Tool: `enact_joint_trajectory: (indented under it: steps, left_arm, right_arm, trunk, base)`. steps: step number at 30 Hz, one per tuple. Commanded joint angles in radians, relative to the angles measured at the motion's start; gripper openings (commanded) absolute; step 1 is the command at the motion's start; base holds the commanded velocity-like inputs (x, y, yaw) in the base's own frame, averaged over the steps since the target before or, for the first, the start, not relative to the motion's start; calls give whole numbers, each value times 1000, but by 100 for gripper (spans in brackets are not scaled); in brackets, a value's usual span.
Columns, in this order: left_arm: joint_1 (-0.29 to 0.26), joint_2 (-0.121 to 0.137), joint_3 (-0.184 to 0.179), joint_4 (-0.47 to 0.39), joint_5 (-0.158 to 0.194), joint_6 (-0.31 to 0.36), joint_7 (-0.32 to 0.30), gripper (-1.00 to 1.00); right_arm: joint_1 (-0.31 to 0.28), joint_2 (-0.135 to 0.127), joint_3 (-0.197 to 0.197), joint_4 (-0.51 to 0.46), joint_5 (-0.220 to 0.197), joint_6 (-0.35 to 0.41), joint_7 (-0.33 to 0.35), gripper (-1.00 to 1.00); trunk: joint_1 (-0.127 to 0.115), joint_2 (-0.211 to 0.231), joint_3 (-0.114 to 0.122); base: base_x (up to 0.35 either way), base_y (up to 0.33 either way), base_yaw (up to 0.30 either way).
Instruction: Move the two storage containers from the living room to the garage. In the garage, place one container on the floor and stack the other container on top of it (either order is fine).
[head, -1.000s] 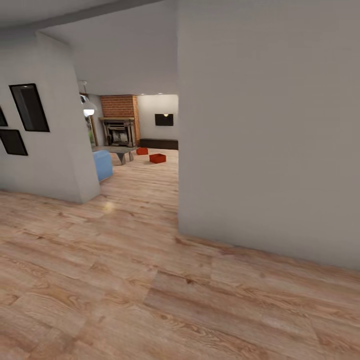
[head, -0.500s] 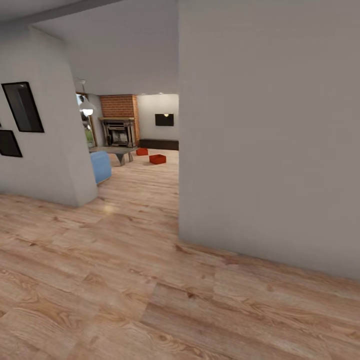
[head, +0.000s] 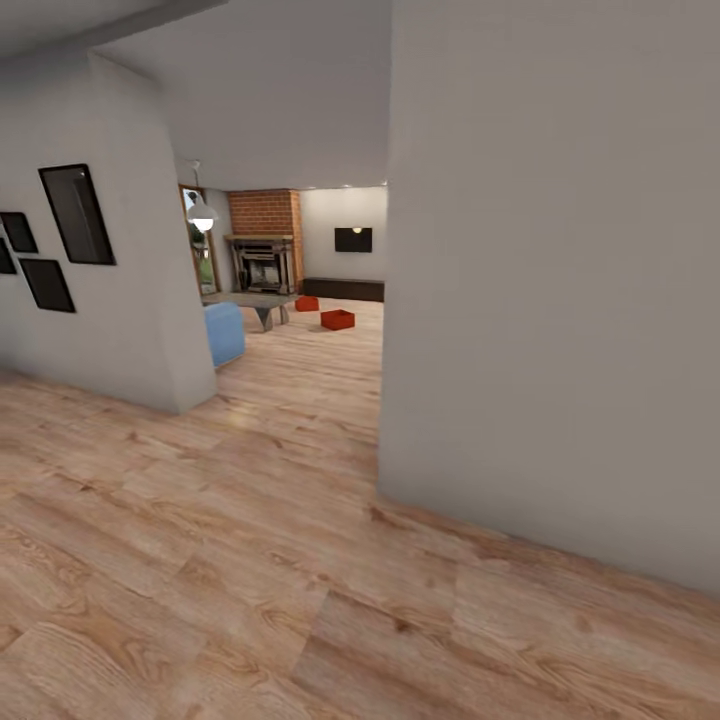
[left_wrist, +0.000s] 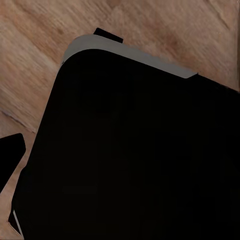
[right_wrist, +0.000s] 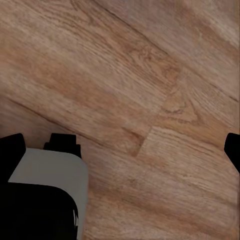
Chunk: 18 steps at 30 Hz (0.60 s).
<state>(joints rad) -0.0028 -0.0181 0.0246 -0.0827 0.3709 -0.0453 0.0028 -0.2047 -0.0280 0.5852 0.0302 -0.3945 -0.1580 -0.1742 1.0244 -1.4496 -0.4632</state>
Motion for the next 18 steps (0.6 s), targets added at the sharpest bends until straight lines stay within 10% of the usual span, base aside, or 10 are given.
enact_joint_trajectory:
  steps: [1, 18]
  left_arm:
    - [0, 0, 2, 0, 3, -2, 0, 100]
    - [0, 1, 3, 0, 5, -2, 0, 100]
  right_arm:
    - [-1, 0, 8, 3, -9, -6, 0, 100]
    - [-1, 0, 8, 2, -9, -9, -1, 100]
  trunk:
    - [1, 0, -1]
    - [1, 0, -1]
  base:
    - [322, 0, 272]
    - [322, 0, 274]
